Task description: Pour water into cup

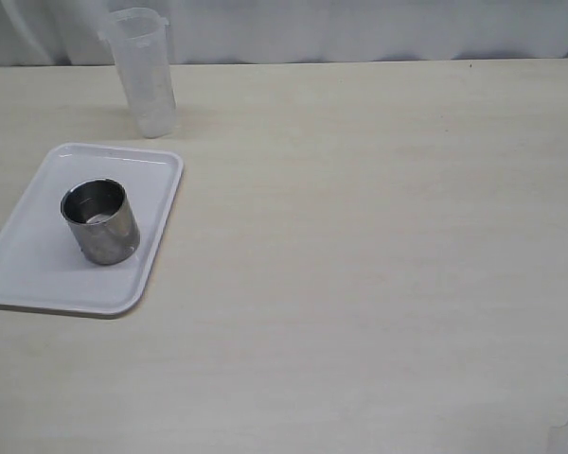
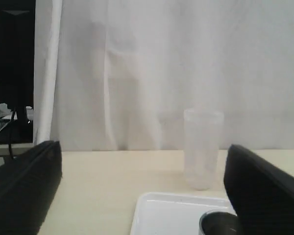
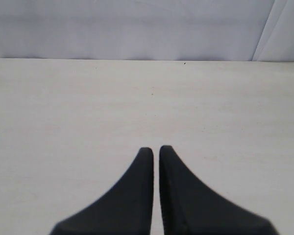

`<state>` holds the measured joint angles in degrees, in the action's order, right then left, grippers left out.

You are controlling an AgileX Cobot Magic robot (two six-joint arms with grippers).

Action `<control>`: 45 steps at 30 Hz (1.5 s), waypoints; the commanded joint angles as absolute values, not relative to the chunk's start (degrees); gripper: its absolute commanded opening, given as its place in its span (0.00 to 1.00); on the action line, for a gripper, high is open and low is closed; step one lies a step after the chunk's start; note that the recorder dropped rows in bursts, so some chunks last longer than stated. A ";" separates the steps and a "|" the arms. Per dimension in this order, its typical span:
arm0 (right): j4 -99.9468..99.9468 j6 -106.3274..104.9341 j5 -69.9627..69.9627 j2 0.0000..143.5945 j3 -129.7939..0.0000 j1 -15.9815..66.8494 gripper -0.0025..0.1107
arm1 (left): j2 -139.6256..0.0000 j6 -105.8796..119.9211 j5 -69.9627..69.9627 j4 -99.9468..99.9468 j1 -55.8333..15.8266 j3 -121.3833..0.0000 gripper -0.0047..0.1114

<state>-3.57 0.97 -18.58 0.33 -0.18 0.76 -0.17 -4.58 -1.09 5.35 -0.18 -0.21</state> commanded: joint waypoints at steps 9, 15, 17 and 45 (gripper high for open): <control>-3.45 0.61 -18.51 0.00 0.00 0.98 0.06 | 0.00 2.31 -13.73 5.49 -0.69 0.00 0.76; -3.45 0.61 -18.51 0.00 0.00 0.98 0.06 | 0.00 2.77 -15.78 5.38 -0.69 0.00 0.76; -3.45 0.61 -18.51 0.00 0.00 0.98 0.06 | 0.00 2.88 -17.80 5.49 -0.69 0.00 0.76; -3.45 0.61 -18.51 0.00 0.00 0.98 0.06 | 0.00 5.30 -17.82 5.96 -0.69 0.00 0.76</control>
